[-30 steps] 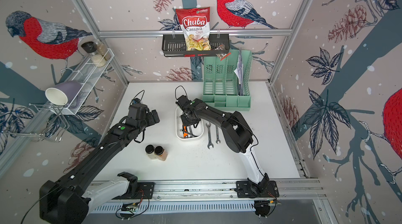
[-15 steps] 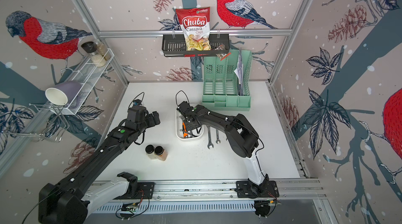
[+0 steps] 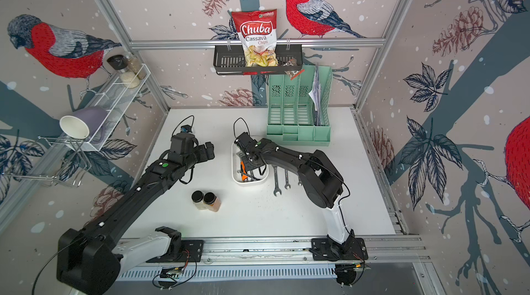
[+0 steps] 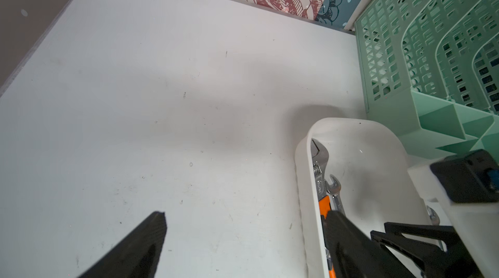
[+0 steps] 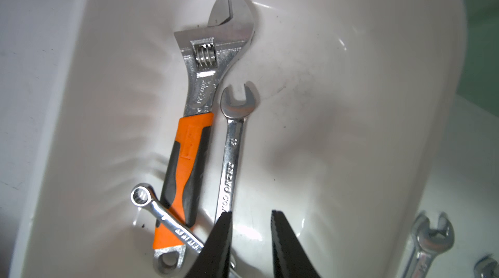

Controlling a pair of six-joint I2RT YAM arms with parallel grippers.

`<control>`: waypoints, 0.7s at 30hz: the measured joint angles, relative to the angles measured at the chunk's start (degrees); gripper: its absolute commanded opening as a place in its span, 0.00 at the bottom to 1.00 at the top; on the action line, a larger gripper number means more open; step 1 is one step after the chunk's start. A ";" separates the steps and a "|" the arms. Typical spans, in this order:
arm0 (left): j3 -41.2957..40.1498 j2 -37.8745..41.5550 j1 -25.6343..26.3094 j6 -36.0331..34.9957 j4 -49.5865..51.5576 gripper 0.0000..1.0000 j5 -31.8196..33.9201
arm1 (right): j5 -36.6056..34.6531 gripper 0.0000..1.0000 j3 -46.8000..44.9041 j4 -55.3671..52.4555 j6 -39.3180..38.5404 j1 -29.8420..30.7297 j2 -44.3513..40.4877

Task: Take out the wrench from the storage box
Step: Pick up the wrench from the storage box.

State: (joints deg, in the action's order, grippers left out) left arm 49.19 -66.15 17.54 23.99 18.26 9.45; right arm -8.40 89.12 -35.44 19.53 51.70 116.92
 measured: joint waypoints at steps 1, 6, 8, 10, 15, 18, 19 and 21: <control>0.52 -0.94 -0.24 -0.02 0.00 0.95 -0.44 | 0.33 0.32 0.04 0.09 -0.07 -0.22 0.33; 1.22 -2.49 -2.08 -0.22 0.04 0.95 -1.97 | 2.95 0.33 1.73 0.52 -1.11 -0.46 1.90; 1.05 -1.95 -3.10 -0.24 -0.04 0.95 -2.45 | 3.13 0.34 2.05 0.72 -1.38 -0.35 2.43; 0.50 -0.87 -4.35 -0.22 -0.28 0.95 -3.67 | 3.56 0.35 2.05 0.74 -1.53 -0.35 2.91; -0.20 0.11 -6.54 -0.17 -1.31 0.95 -5.44 | 3.76 0.37 2.01 0.70 -1.55 -0.37 3.76; -0.20 0.11 -7.04 -0.15 -1.36 0.95 -6.47 | 3.76 0.37 1.81 0.68 -1.55 -0.35 3.89; -0.20 0.11 -7.10 -0.15 -1.36 0.95 -6.54 | 3.78 0.37 1.81 0.70 -1.55 -0.35 4.00; -0.20 0.15 -7.21 0.04 -1.36 0.95 -6.51 | 3.76 0.37 1.84 0.70 -1.55 -0.35 4.26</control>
State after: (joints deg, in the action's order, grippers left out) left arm 48.99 -66.00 10.33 24.03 16.91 2.94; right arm -4.64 90.96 -34.74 17.98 51.35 121.19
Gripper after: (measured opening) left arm 0.954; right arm 0.366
